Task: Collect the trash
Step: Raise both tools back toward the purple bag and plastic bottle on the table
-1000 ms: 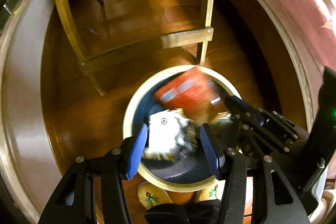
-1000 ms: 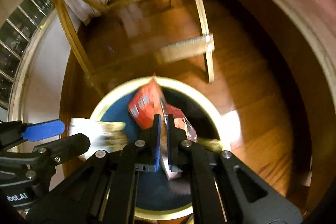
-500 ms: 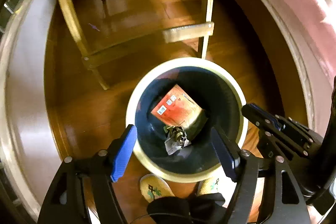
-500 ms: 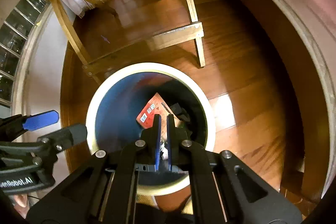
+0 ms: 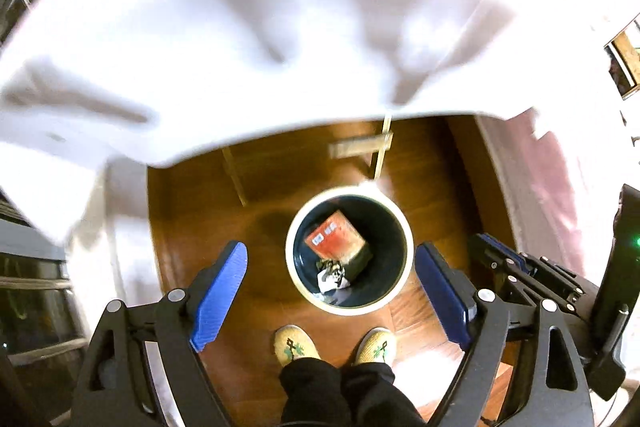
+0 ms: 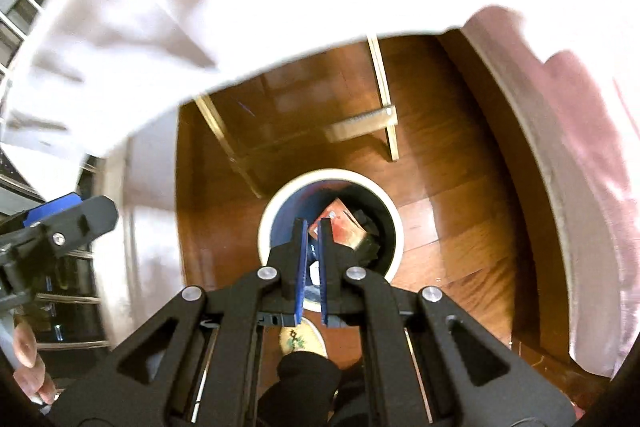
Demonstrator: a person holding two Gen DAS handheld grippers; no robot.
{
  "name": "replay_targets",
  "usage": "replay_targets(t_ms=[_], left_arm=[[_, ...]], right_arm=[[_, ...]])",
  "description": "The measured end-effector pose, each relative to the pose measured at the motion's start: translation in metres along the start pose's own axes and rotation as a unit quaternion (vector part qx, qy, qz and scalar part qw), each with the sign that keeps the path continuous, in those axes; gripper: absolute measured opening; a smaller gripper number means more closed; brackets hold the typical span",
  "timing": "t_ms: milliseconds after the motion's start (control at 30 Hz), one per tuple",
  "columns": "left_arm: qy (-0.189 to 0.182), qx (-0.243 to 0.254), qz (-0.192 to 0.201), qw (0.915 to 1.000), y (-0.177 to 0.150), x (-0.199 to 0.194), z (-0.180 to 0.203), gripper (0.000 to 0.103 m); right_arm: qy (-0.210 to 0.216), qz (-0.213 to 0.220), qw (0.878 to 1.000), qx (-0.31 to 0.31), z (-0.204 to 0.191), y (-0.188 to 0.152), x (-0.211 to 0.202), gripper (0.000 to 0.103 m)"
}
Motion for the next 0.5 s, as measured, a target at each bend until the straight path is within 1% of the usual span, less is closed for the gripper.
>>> replay_targets(t_ms=[67,200,400,500], left_arm=[[0.0,0.005,0.013,0.9999,0.01,-0.038,0.005,0.091],[0.005,0.014,0.044,0.9989,0.032,-0.101,0.014,0.092],[0.005,0.03,0.083,0.9961,0.066,-0.171,0.017,0.092],[0.009,0.043,0.102,0.9938,0.087,-0.198,0.02,0.092]], right_arm=[[0.003,0.006,1.0,0.002,-0.006,0.01,-0.027,0.004],[0.008,0.019,1.0,-0.004,-0.018,0.034,-0.074,0.004],[0.01,0.058,0.998,-0.023,-0.045,0.077,-0.136,0.004],[0.014,0.088,0.995,-0.032,-0.061,0.103,-0.169,0.004]])
Point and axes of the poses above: each gripper's, at about its wrist camera, not at the fingertips, and x roughly the way its jaws point, z to its right, y to its top, the point moved 6 cm from there along x, roughly the way its jaws point, and after that the axes turned 11 degrees about -y, right-handed, at the moved point
